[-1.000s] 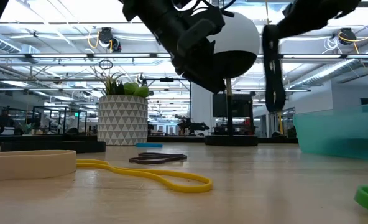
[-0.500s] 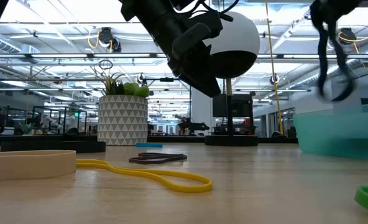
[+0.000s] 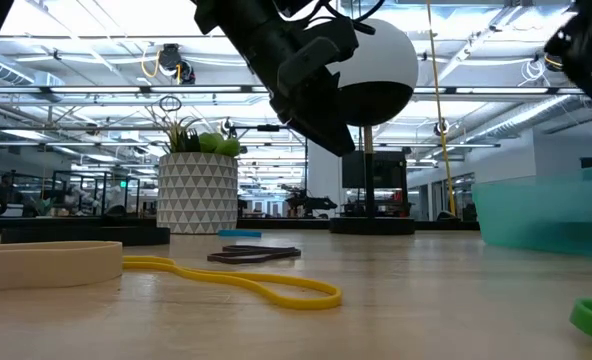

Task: Pick and place rubber bands into bin
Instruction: Put the top black rubber band into the bin

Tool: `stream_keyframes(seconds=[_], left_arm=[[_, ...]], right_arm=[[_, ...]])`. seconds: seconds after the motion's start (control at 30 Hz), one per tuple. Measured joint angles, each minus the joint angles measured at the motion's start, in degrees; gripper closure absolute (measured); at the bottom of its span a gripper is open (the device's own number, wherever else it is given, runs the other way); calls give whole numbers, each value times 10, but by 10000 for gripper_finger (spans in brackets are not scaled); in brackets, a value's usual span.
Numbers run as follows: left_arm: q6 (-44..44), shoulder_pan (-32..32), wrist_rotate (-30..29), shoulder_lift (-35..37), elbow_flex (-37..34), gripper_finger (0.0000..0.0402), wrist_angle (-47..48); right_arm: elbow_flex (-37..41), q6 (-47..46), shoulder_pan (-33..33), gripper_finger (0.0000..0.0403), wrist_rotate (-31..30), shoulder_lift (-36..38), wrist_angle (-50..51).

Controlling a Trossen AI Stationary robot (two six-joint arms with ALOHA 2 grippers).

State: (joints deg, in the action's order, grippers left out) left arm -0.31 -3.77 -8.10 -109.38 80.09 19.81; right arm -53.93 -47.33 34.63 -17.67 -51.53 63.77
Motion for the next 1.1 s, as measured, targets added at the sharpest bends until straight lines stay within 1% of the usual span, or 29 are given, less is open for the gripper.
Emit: stream_keyframes(seconds=[0.23,0.5,0.6,0.7,0.8,1.1], left_arm=[[-1,0,0,0,0,188,0],[-2,-1,0,0,0,188,0],[-2,-1,7,0,0,188,-1],[-2,-2,19,0,0,188,-4],[-2,-2,21,0,0,188,-7],[-2,-2,21,0,0,188,-23]], right_arm=[[99,-29,0,403,0,0,-54],[235,-31,0,403,0,0,-221],[272,-42,-1,399,14,0,-266],[292,-58,-1,395,30,0,-283],[297,-67,0,394,30,0,-285],[297,-46,-1,385,30,0,-294]])
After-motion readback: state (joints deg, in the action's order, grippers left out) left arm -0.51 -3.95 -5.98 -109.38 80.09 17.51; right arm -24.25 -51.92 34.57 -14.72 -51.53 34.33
